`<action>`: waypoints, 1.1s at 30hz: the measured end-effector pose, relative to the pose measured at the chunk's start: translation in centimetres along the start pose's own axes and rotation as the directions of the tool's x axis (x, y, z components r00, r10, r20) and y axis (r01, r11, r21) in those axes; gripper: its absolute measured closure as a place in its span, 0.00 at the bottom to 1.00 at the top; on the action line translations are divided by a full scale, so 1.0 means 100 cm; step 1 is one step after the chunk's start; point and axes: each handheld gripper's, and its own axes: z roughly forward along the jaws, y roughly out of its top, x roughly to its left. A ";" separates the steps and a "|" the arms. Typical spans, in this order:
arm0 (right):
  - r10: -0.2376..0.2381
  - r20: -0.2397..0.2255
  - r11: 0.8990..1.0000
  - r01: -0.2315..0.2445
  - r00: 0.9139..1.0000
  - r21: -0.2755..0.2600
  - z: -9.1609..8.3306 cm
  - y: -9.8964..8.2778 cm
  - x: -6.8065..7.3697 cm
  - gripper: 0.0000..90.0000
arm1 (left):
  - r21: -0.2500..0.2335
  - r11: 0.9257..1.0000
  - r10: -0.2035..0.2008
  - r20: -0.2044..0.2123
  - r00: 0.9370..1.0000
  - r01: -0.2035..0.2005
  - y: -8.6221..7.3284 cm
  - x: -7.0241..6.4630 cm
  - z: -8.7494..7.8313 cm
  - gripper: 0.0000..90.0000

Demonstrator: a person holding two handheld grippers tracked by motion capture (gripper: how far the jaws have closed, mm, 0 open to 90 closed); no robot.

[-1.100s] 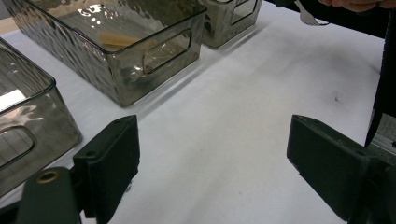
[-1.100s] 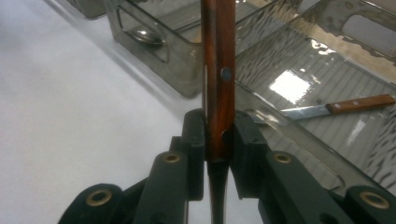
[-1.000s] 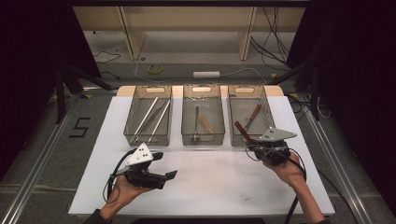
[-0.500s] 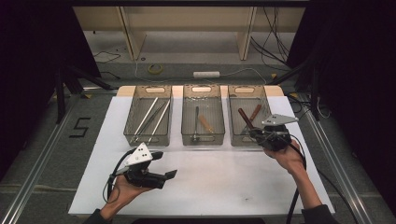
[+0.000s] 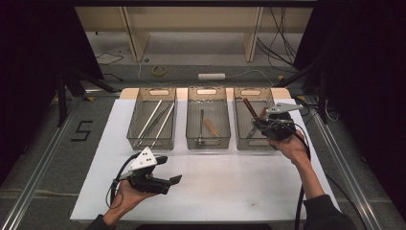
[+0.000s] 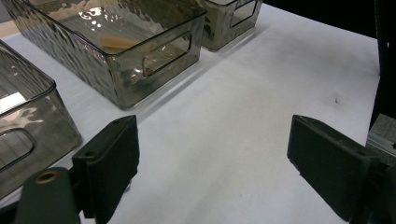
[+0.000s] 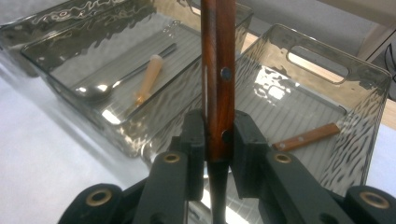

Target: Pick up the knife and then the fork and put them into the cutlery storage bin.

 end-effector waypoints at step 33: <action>0.073 0.078 0.995 -0.078 0.994 0.064 0.052 0.038 -0.029 0.86 | -0.015 1.000 0.003 -0.004 1.000 -0.003 0.000 0.000 -0.001 0.18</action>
